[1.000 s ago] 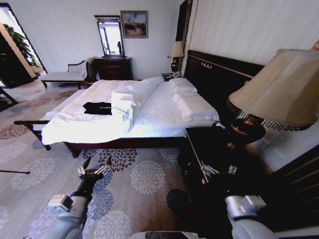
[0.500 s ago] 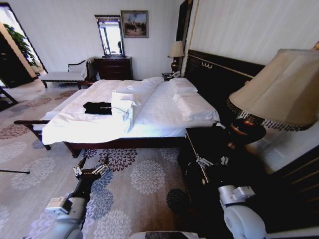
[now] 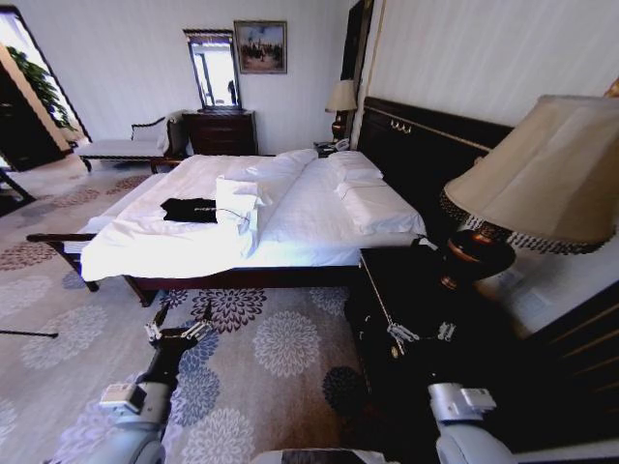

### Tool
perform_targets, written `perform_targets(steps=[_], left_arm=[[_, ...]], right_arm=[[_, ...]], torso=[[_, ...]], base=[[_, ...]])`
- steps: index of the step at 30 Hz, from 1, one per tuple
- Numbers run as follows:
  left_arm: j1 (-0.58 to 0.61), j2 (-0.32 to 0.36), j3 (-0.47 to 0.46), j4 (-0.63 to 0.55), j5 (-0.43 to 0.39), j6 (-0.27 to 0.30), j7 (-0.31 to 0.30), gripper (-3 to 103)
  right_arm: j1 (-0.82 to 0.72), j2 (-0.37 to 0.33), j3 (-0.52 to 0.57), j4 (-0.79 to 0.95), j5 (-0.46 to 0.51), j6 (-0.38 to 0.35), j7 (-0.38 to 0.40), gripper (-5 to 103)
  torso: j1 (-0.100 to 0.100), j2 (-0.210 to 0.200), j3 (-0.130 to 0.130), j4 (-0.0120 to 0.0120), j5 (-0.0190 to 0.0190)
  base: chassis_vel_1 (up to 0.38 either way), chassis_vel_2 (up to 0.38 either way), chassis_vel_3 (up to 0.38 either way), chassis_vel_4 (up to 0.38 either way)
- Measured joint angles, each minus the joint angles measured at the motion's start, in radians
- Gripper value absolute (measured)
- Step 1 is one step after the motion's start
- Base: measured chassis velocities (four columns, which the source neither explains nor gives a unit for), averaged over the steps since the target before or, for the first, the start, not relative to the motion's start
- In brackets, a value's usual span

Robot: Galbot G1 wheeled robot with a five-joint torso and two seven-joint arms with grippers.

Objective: Fold the clothes on the bed.

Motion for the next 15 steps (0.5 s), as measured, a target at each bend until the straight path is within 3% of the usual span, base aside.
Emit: perform_targets(steps=[15], left_arm=[[0.027,-0.014,0.003,-0.008,0.012,-0.01,0.002,100]], right_arm=[[0.034,0.013,-0.014,-0.016,-0.013,0.03,-0.026,100]], torso=[[0.0,0.0,0.0,0.0002,0.0]], base=[[0.0,0.0,0.0,0.0]])
